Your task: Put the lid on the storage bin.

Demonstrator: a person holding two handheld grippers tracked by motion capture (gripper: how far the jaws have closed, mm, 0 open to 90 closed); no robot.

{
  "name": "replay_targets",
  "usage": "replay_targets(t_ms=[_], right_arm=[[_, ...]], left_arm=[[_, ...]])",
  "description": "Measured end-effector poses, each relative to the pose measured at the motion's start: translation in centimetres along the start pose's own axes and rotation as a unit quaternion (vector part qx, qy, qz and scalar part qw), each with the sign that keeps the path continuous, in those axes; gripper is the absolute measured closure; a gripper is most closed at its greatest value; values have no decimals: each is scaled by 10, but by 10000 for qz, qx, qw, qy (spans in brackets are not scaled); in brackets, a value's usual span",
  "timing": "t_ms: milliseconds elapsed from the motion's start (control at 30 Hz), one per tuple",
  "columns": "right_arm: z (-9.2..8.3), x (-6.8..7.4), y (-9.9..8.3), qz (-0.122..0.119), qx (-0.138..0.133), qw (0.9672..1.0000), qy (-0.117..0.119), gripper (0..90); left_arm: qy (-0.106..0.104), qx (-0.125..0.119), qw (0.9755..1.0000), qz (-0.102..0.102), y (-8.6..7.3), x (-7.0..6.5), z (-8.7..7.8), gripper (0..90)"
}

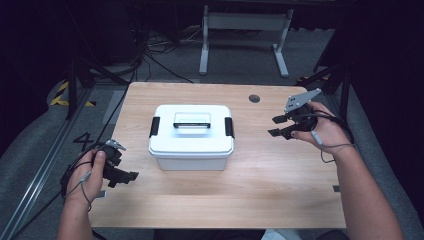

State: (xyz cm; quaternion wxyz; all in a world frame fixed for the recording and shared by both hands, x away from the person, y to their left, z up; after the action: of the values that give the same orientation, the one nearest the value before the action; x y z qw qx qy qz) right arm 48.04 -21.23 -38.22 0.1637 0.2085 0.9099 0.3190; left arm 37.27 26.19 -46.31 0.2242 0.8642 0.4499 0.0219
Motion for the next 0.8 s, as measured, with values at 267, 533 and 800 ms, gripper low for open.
replay_targets(t_ms=[267, 533, 800], right_arm=[[9, -3, -26, 260, -59, 9996, -22, 495], [24, 0, -43, 389, -73, 9992, 50, 495], [37, 4, -56, 533, -206, 9983, 89, 494]], left_arm=[[14, 29, 10000, -41, -1, 1, 2, 171], [-33, 39, 10000, 13, 0, -2, 3, 170], [-7, 89, 10000, -34, -1, -1, 6, 171]])
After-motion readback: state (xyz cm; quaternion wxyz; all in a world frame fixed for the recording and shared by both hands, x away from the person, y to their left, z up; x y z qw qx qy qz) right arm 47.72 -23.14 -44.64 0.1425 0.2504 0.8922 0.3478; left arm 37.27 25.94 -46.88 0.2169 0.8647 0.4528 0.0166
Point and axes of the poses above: each handheld gripper's, and its own axes: z roughly forward along the jaws, y roughly out of its top, x roughly to its left, the point moved 8 cm from there along z, roughly forward along the jaws, and after that the axes turned 5 degrees about -y, right-handed, at the moved point
